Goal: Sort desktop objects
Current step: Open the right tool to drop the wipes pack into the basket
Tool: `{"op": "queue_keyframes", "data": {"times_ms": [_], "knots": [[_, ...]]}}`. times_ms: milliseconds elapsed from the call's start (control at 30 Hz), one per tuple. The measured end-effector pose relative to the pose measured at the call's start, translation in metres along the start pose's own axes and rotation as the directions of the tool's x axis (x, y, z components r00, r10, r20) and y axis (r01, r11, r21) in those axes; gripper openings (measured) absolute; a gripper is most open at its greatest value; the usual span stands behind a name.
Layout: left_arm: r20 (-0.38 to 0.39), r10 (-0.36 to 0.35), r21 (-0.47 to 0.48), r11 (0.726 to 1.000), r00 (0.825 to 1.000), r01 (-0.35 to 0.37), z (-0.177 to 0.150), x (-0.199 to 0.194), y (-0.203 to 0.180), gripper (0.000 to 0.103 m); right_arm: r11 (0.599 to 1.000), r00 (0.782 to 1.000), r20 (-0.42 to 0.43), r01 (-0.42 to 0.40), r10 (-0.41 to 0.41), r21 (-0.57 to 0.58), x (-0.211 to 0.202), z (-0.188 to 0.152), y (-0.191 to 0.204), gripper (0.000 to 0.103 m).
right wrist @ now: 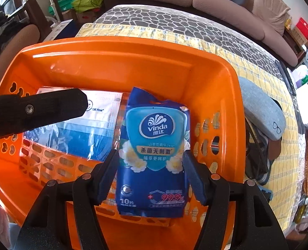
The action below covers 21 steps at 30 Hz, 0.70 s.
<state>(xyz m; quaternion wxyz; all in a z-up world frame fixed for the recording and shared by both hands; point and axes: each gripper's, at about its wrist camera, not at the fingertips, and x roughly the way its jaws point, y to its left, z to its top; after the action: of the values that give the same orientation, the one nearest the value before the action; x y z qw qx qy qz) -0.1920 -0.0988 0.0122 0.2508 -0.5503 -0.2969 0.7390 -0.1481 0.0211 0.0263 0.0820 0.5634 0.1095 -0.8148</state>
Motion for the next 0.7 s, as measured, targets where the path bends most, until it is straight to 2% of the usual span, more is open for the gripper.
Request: {"op": "queue_keyframes", "data": {"times_ms": [333,500,600,700], "knots": [[-0.026,0.033,0.035,0.999,0.999,-0.032,-0.002,0.009,-0.01,0.037,0.997,0.993,0.109,-0.045,0.039,0.059,-0.051,0.008,-0.044,0.066],[-0.06,0.068,0.079,0.995,0.996,-0.063,-0.009,0.024,-0.023,0.037,0.996,0.993,0.117,-0.039,0.029,0.082,-0.056,0.008,-0.068,0.066],[-0.077,0.084,0.093,0.993,0.993,-0.076,-0.012,0.032,-0.029,0.043,0.993,0.992,0.114,-0.056,0.045,0.101,-0.055,0.003,-0.08,0.066],[-0.087,0.097,0.101,0.991,0.991,-0.088,-0.012,0.039,-0.033,0.044,0.991,0.992,0.112,-0.07,0.058,0.11,-0.053,-0.002,-0.088,0.066]]}}
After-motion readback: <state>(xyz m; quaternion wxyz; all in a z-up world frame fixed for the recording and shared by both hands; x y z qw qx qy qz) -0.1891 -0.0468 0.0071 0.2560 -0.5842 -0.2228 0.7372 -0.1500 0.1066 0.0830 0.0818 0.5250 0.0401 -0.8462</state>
